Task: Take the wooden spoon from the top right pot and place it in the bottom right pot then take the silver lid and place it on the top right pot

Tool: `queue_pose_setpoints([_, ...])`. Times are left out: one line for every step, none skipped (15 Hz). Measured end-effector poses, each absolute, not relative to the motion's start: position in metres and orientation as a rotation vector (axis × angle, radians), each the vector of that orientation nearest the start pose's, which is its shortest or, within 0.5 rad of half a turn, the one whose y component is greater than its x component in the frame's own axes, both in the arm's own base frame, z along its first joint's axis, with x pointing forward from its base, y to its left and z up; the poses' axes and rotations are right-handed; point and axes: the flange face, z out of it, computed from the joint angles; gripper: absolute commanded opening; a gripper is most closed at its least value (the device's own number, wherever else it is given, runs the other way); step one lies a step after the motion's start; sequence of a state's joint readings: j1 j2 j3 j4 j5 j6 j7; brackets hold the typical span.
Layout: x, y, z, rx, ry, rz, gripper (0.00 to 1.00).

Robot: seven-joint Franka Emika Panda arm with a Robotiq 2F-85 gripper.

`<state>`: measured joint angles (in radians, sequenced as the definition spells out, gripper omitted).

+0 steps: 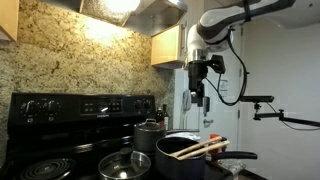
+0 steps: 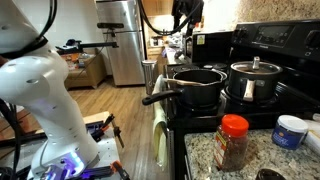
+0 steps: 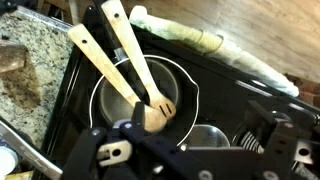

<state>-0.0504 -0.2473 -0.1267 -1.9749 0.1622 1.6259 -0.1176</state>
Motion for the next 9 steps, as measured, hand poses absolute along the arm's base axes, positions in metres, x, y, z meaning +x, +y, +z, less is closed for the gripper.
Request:
queue_pose_setpoints([0.468, -0.071, 0.565, -2.943, 0.157, 0.064, 1.0])
queue_pose_setpoints([0.468, -0.069, 0.562, -2.951, 0.204, 0.03, 1.0])
queue_pose_setpoints([0.467, -0.066, 0.56, -2.955, 0.25, 0.007, 1.0])
queue_pose_setpoints([0.465, -0.064, 0.557, -2.958, 0.292, -0.009, 1.0])
queue_pose_setpoints([0.463, -0.061, 0.555, -2.961, 0.331, -0.019, 1.0])
queue_pose_setpoints([0.461, -0.059, 0.554, -2.964, 0.352, -0.019, 1.0])
queue_pose_setpoints([0.459, -0.057, 0.553, -2.965, 0.361, -0.019, 1.0])
queue_pose_setpoints([0.458, -0.056, 0.552, -2.965, 0.366, -0.019, 1.0])
queue_pose_setpoints([0.457, -0.055, 0.552, -2.965, 0.369, -0.019, 1.0])
